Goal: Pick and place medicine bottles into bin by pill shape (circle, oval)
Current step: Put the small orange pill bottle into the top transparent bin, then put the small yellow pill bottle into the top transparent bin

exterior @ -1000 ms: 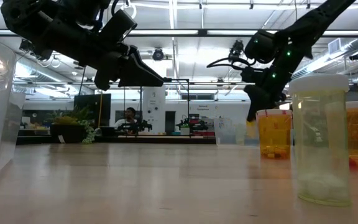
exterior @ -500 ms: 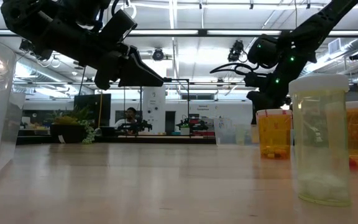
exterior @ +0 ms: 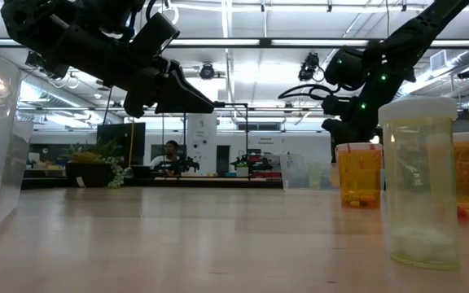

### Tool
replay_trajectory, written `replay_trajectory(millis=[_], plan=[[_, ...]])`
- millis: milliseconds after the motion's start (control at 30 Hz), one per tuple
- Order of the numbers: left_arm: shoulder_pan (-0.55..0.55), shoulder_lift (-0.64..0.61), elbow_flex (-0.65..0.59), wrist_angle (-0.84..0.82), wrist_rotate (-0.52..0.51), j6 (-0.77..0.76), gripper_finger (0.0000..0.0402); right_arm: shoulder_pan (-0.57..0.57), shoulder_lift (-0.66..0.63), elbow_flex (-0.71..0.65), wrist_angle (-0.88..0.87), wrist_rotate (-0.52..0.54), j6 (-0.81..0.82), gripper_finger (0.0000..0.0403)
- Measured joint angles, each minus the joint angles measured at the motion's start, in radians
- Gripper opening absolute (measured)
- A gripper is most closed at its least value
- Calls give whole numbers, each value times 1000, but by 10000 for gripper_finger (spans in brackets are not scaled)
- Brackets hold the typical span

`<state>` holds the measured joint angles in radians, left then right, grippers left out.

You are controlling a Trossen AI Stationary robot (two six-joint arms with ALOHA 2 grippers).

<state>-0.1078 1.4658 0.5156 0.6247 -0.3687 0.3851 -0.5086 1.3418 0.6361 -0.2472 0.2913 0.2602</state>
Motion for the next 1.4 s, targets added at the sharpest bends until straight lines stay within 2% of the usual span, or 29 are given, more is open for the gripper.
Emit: replay_trajectory(millis=[667,1033,1400], plan=[[0,0,0,0,0,0,87,0,0,0,-16,0,-3,140],[0,0,0,0,0,0,83,0,0,0,-17,0,-10,195],[0,0,0,0,0,1,86,0,0,40,-19,0,-50,202]])
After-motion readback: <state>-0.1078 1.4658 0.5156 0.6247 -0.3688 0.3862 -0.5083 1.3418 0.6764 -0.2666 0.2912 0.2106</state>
